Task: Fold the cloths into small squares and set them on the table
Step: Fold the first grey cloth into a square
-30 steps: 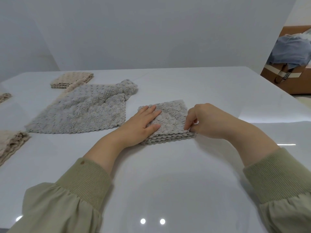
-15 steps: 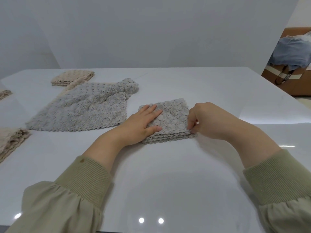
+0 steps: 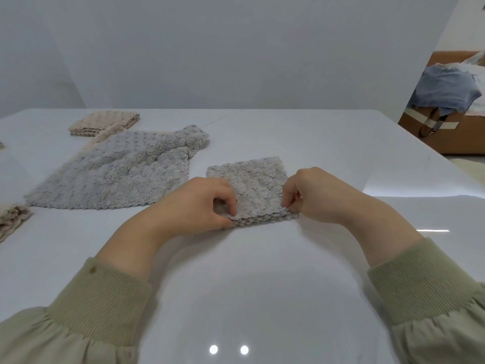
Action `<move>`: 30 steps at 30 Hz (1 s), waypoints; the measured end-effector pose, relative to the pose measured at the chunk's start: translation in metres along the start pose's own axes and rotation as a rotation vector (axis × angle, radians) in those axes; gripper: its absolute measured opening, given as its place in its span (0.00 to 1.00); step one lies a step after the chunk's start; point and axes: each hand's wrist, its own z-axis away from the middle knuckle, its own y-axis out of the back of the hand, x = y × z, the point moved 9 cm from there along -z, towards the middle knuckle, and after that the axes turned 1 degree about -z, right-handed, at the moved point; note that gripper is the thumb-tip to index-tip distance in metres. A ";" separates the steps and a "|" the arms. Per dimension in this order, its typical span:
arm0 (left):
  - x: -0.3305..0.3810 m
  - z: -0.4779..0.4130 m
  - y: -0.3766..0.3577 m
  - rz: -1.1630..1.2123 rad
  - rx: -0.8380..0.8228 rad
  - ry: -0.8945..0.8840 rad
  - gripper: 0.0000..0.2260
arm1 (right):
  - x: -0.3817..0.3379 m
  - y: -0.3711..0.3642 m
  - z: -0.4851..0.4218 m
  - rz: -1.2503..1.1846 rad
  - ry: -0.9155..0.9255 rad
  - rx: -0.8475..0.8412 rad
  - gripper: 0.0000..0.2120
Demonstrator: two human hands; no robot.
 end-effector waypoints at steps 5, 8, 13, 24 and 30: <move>-0.009 0.000 -0.001 -0.009 -0.027 0.066 0.13 | -0.003 0.008 0.003 0.031 0.028 0.026 0.12; -0.011 0.001 -0.002 0.000 -0.050 0.088 0.12 | -0.009 0.003 0.004 0.099 0.053 -0.012 0.12; -0.012 0.001 0.000 0.075 -0.022 0.137 0.11 | -0.003 0.006 0.001 0.040 0.000 0.038 0.10; -0.016 -0.001 -0.003 0.157 -0.066 0.188 0.11 | -0.034 -0.033 -0.049 0.147 -0.002 0.210 0.21; -0.053 0.002 0.020 0.367 0.324 0.401 0.07 | -0.023 -0.047 -0.054 0.097 -0.085 0.062 0.24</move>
